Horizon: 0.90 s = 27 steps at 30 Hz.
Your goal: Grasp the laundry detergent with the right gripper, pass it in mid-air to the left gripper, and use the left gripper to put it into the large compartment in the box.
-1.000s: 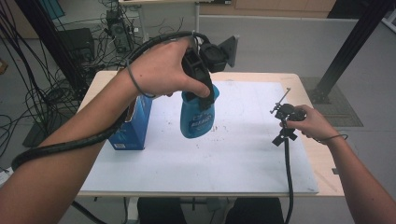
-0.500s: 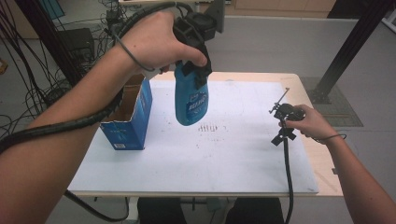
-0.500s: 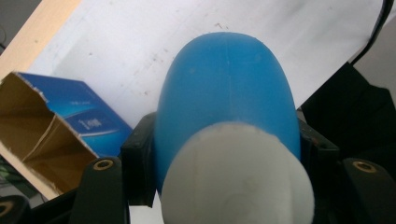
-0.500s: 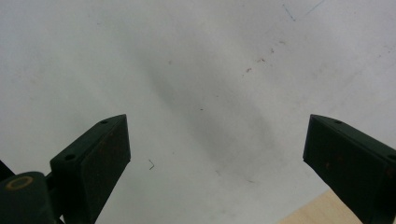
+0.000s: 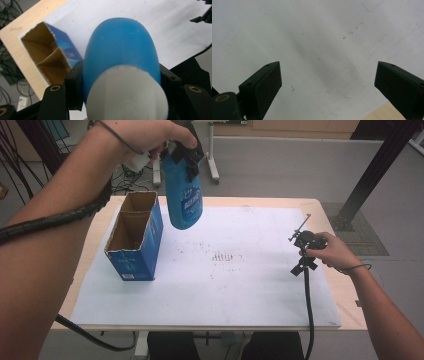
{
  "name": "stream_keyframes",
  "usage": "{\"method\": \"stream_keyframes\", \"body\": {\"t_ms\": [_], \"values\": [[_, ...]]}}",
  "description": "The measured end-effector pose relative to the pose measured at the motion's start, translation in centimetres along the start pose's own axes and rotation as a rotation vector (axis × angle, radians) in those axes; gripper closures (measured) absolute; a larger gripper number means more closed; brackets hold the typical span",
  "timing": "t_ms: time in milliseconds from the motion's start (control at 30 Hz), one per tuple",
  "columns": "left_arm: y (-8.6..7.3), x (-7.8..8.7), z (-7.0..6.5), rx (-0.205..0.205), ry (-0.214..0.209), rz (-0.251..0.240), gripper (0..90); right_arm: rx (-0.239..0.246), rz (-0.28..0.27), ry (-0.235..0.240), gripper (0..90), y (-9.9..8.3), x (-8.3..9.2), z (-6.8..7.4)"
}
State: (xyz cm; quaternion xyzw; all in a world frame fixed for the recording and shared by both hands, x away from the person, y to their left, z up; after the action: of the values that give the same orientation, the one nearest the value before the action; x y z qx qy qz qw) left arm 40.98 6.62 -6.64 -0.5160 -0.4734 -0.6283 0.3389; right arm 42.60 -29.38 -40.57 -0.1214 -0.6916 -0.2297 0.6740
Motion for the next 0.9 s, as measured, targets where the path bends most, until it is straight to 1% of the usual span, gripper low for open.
{"method": "stream_keyframes", "body": {"t_ms": [133,167,200,233,267,400,433,500,533,633,767,900], "values": [[0.3,0.5,1.9,0.057,0.030,-0.001,37.8,0.008,0.001,-0.003,7.2,-0.1,0.0,-0.1],[0.3,0.6,2.2,0.063,0.036,0.006,37.8,0.008,0.001,-0.002,7.2,-0.1,0.0,-0.1],[0.3,0.6,2.6,0.078,0.042,0.006,37.9,0.008,0.001,-0.003,7.2,-0.1,0.0,-0.1],[0.4,0.7,3.2,0.103,0.046,0.004,37.9,0.010,0.001,-0.003,7.2,-0.1,0.0,-0.1],[0.4,0.8,3.5,0.110,0.049,0.002,37.9,0.007,0.002,-0.002,7.2,-0.1,0.0,-0.1],[0.6,1.3,5.4,0.168,0.047,-0.005,37.9,0.005,0.002,-0.003,7.2,0.0,-0.1,-0.1],[0.6,1.4,5.8,0.189,0.048,-0.006,37.8,0.006,0.003,-0.002,7.2,0.0,-0.1,-0.1],[0.6,1.4,6.7,0.219,0.056,0.000,37.8,0.006,0.004,-0.002,7.2,0.1,-0.1,-0.1],[0.6,1.4,7.0,0.225,0.061,0.001,37.9,0.002,0.003,0.000,7.2,0.1,-0.1,-0.1],[0.6,1.2,8.2,0.263,0.077,0.006,37.9,0.004,0.002,0.004,7.3,0.1,-0.2,-0.1],[0.4,0.9,9.7,0.317,0.088,0.012,37.9,0.003,0.001,0.006,7.3,0.1,-0.2,-0.1],[0.2,0.7,11.0,0.354,0.094,0.019,37.9,0.005,0.000,0.006,7.3,0.0,-0.2,-0.2]]}}
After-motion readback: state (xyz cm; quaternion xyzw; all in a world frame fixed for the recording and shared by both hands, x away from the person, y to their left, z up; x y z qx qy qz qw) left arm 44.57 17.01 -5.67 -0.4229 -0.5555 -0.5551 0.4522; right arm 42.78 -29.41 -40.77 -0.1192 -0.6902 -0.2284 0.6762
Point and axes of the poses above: each handheld gripper's, and its own axes: x roughly backward along the jaws, y roughly out of its top, z roughly to its left, the point moved 5 cm from there along -x, roughly forward along the jaws, and after that the axes turned 12 degrees about x, right-handed, at the moved point
